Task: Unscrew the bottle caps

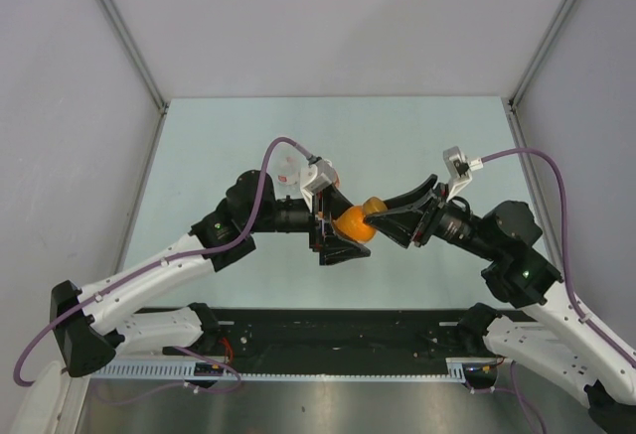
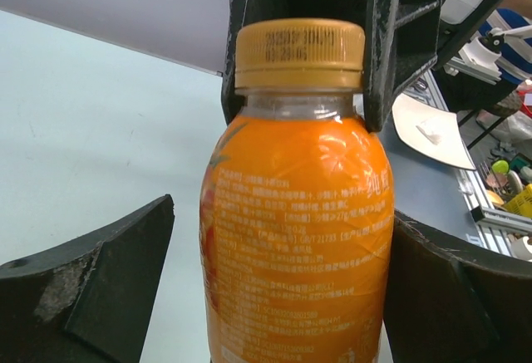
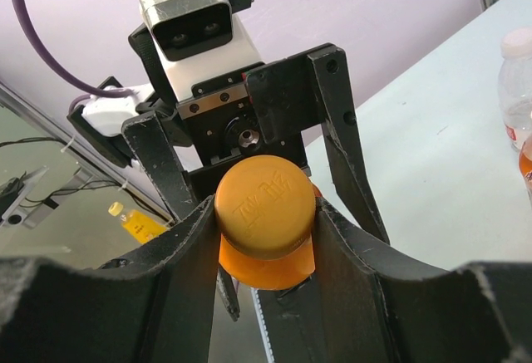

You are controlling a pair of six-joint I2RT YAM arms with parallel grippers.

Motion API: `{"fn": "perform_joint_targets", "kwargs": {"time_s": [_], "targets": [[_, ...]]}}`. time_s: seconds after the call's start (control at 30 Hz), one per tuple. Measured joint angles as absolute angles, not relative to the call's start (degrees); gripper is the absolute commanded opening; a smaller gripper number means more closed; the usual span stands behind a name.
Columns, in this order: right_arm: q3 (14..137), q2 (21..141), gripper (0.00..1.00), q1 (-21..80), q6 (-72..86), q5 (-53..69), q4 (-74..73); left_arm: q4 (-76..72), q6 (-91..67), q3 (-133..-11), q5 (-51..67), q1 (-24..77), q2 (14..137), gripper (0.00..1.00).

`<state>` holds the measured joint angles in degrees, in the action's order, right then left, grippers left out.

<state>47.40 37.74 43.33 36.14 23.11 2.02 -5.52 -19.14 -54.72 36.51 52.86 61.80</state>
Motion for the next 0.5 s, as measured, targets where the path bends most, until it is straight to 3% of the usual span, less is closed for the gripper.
{"fn": "perform_joint_targets", "kwargs": {"time_s": [0.07,0.3,0.43,0.47,0.5], "targets": [[47.4,37.98,0.0,43.79,35.88,22.79,2.02,-5.54,-19.44,-54.72,36.58,52.86,61.8,0.93],[47.4,38.3,0.0,44.42,35.07,21.15,2.04,-6.35,-20.08,-54.72,37.47,52.88,61.8,0.58],[47.4,38.28,0.0,44.99,34.61,20.16,1.93,-7.11,-20.38,-54.41,37.67,52.88,61.8,0.47],[47.4,38.26,0.02,45.12,34.57,19.97,1.93,-7.31,-20.45,-54.3,37.69,52.88,61.8,0.46],[47.4,38.22,0.12,45.25,34.48,19.7,1.89,-7.55,-20.45,-54.19,37.71,52.88,61.8,0.45]]}}
